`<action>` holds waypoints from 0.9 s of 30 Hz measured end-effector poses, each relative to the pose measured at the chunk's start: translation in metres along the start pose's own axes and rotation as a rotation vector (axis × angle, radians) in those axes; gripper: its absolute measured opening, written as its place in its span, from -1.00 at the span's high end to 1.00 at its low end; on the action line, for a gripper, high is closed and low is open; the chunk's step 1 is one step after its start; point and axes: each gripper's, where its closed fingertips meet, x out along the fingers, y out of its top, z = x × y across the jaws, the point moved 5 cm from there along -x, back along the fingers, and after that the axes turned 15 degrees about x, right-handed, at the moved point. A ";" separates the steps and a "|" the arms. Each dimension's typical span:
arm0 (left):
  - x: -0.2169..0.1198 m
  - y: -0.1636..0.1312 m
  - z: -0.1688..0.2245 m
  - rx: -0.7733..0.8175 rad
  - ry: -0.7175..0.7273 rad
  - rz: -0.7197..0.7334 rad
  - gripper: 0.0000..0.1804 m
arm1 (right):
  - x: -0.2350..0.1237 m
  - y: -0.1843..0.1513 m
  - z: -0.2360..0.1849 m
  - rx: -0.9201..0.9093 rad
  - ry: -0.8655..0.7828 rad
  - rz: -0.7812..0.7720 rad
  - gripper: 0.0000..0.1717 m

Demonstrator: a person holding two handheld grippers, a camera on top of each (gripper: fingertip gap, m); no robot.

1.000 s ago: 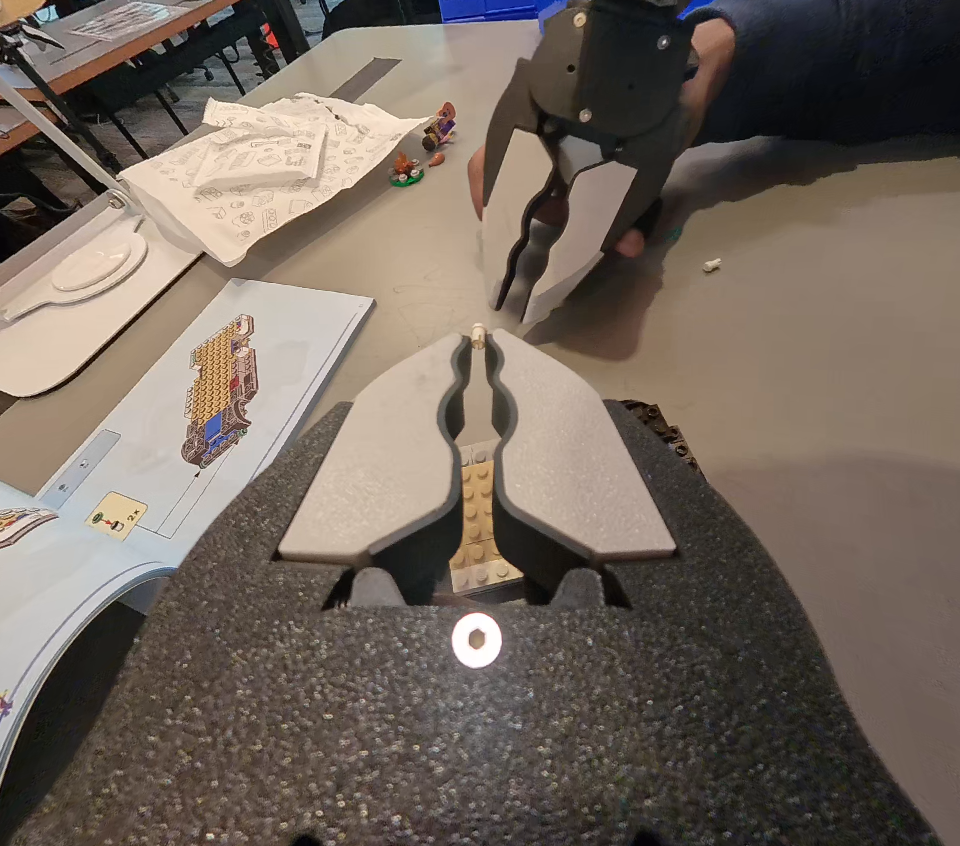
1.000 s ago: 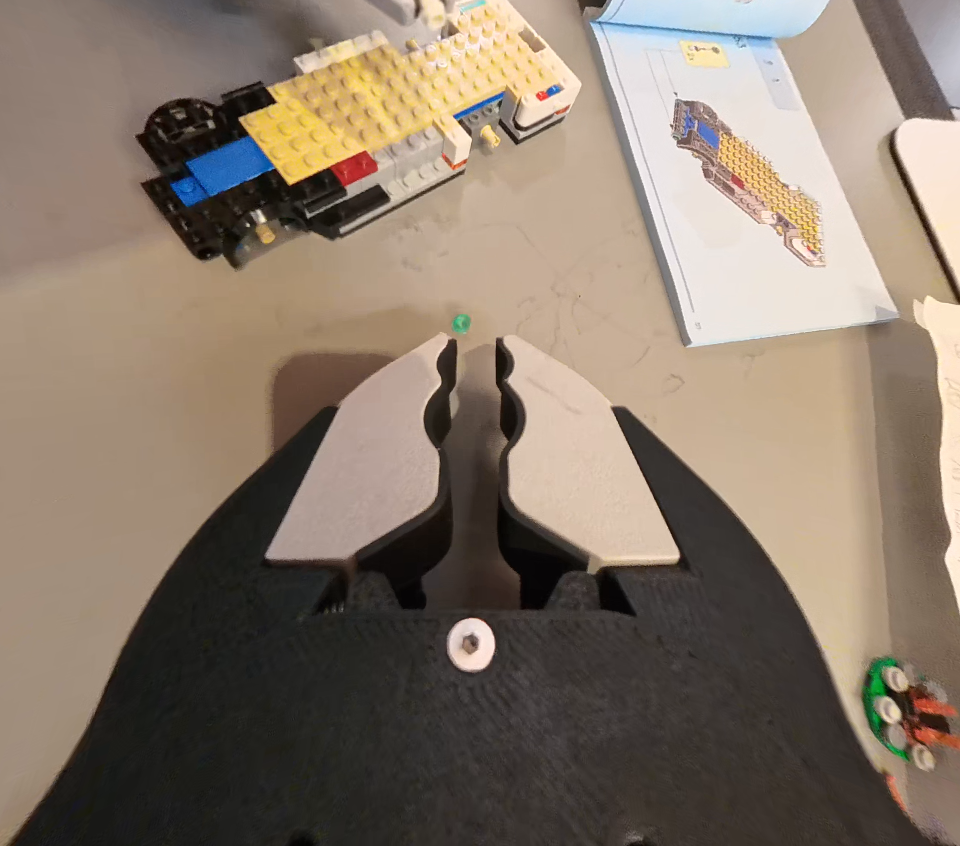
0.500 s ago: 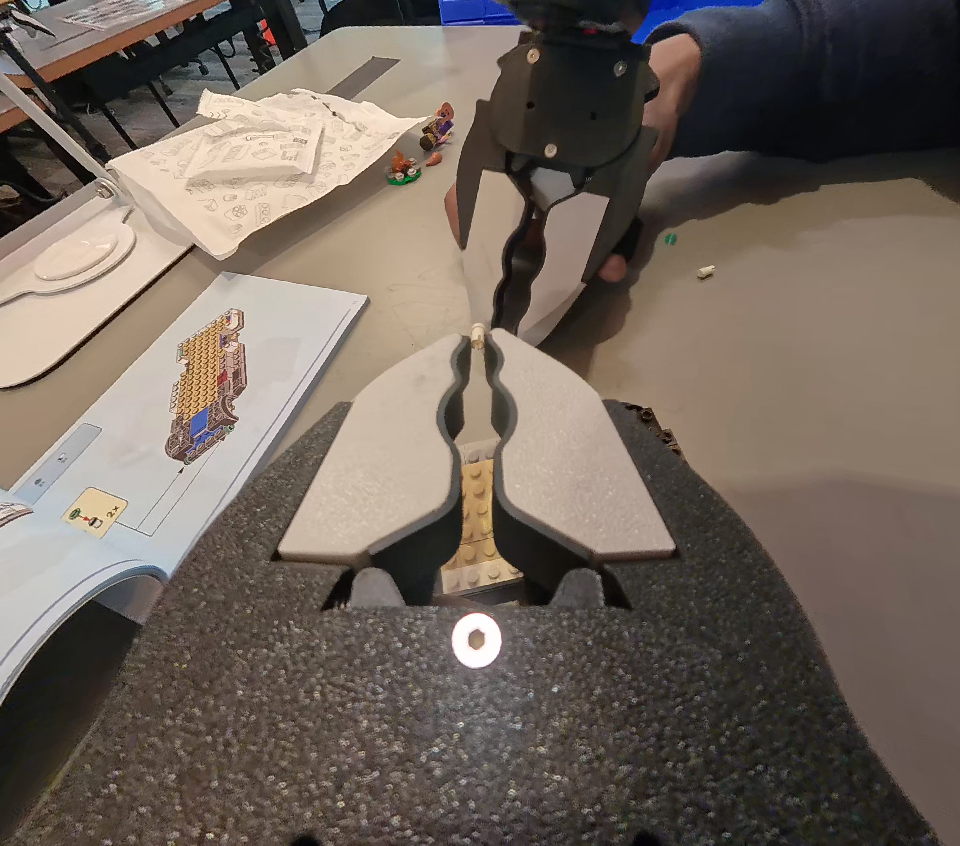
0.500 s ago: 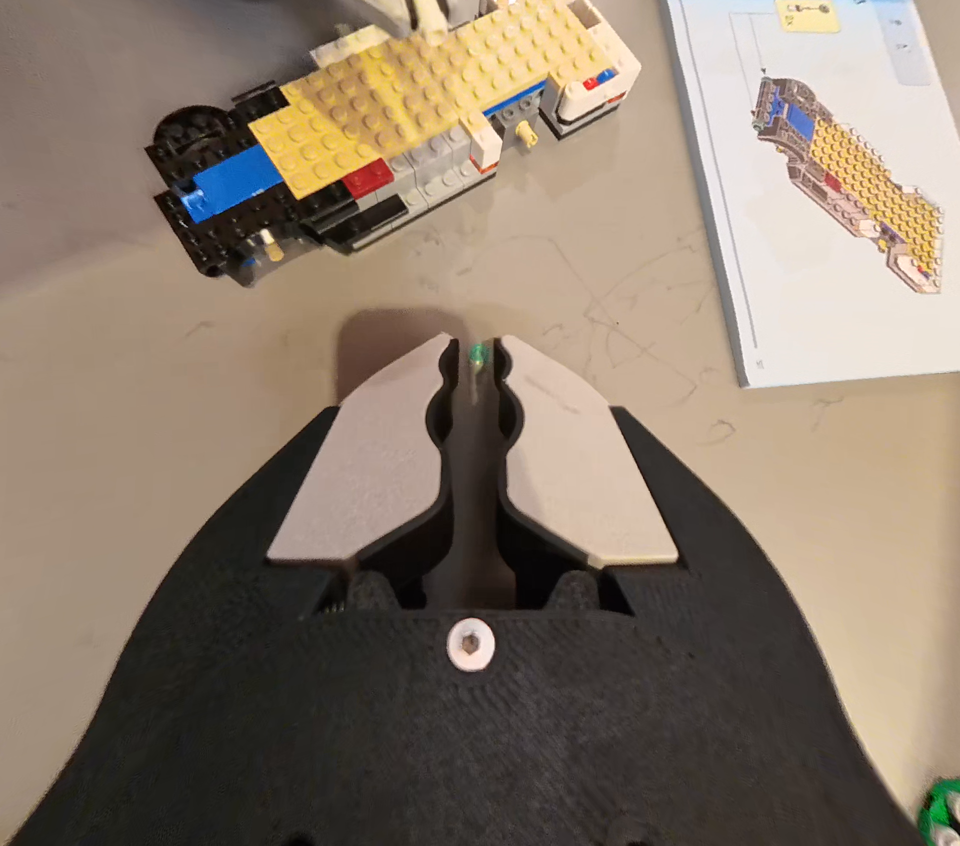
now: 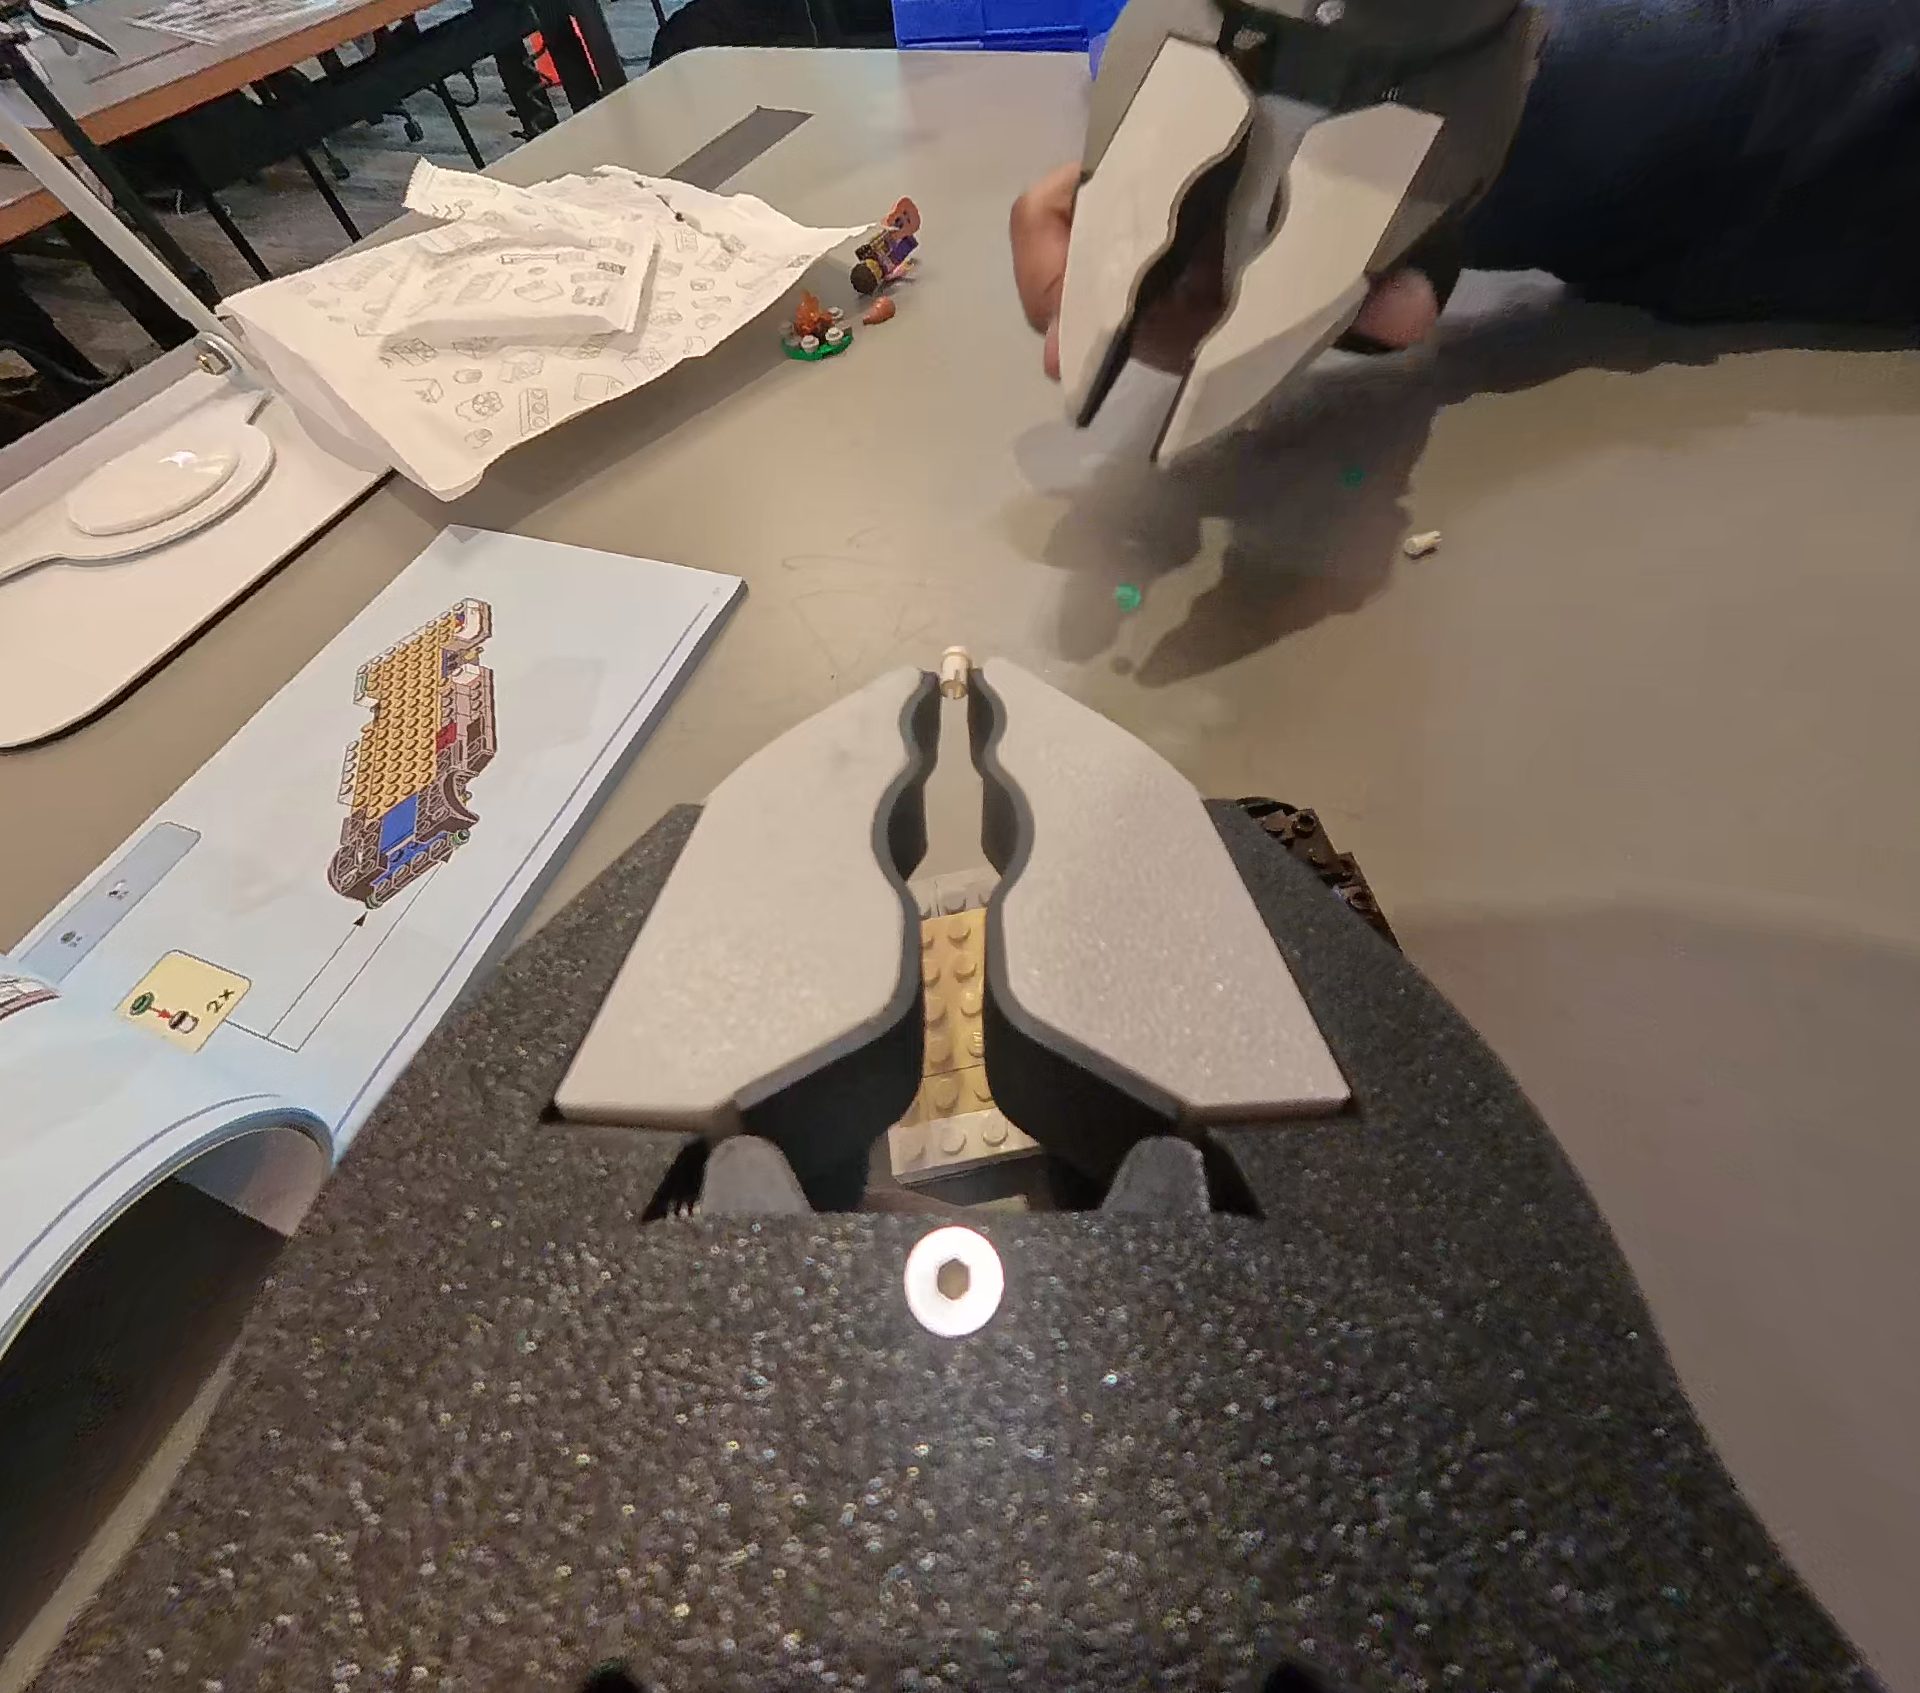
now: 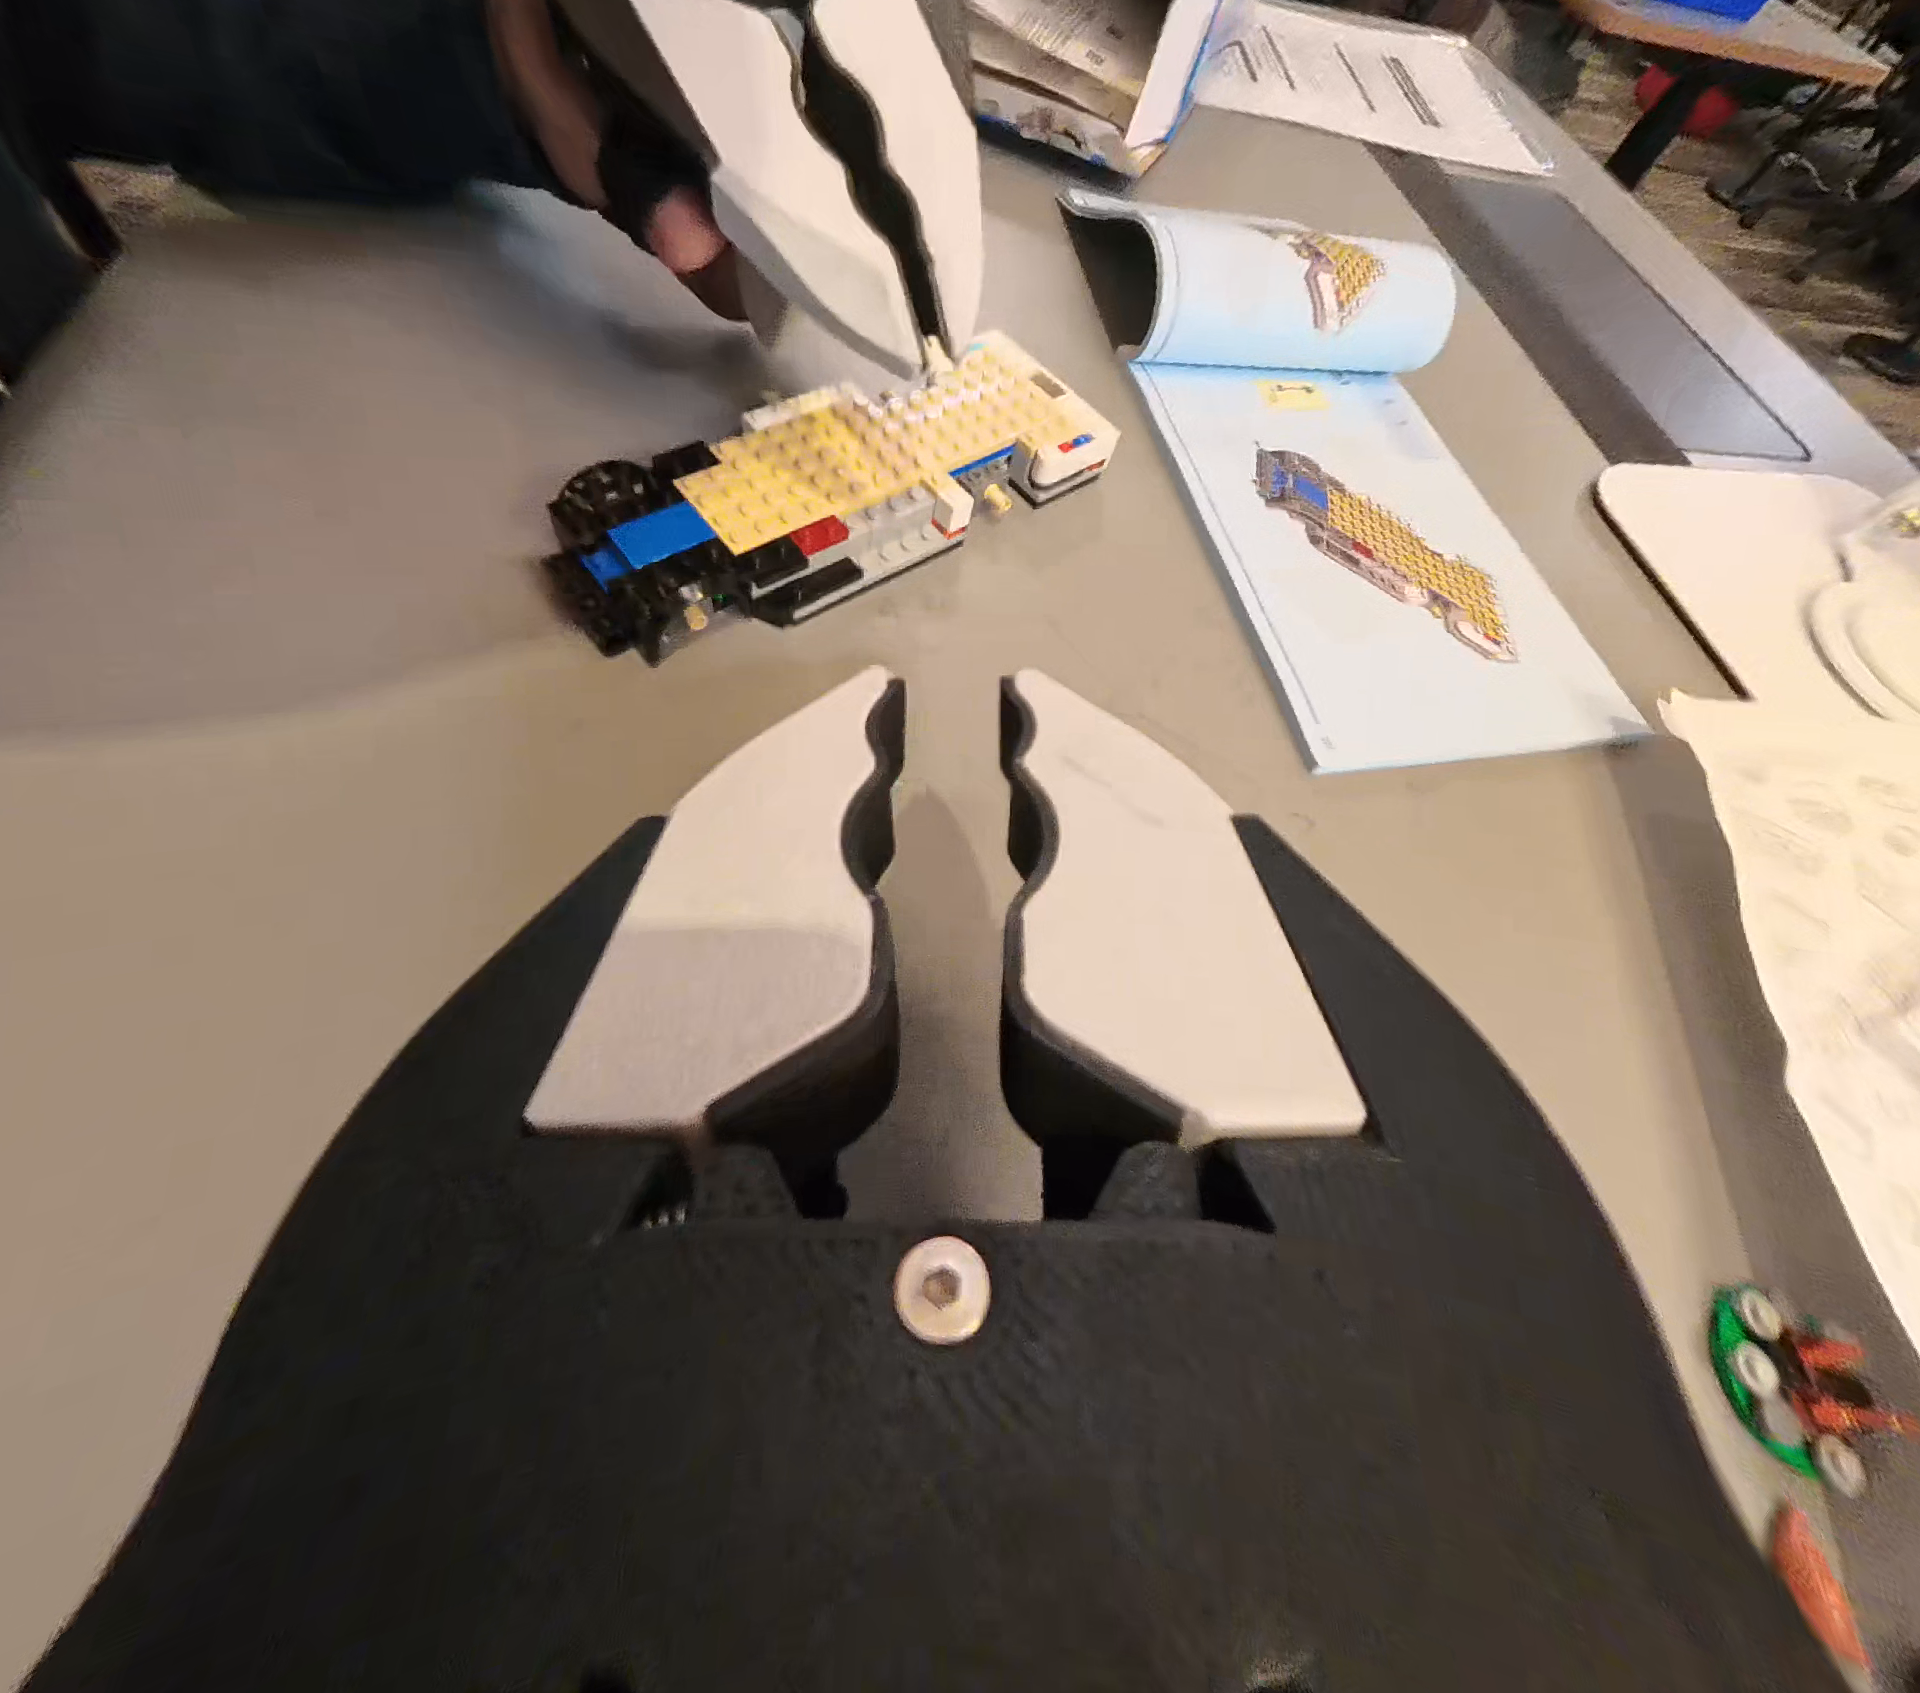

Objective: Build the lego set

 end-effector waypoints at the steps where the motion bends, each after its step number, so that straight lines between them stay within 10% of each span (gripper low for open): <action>1: 0.001 -0.001 0.000 -0.003 -0.001 0.000 0.95 | -0.004 -0.003 0.002 0.004 -0.009 -0.019 0.78; 27: 0.003 -0.005 0.002 0.001 -0.011 -0.026 0.95 | -0.001 -0.041 -0.030 -0.134 0.140 -0.291 0.84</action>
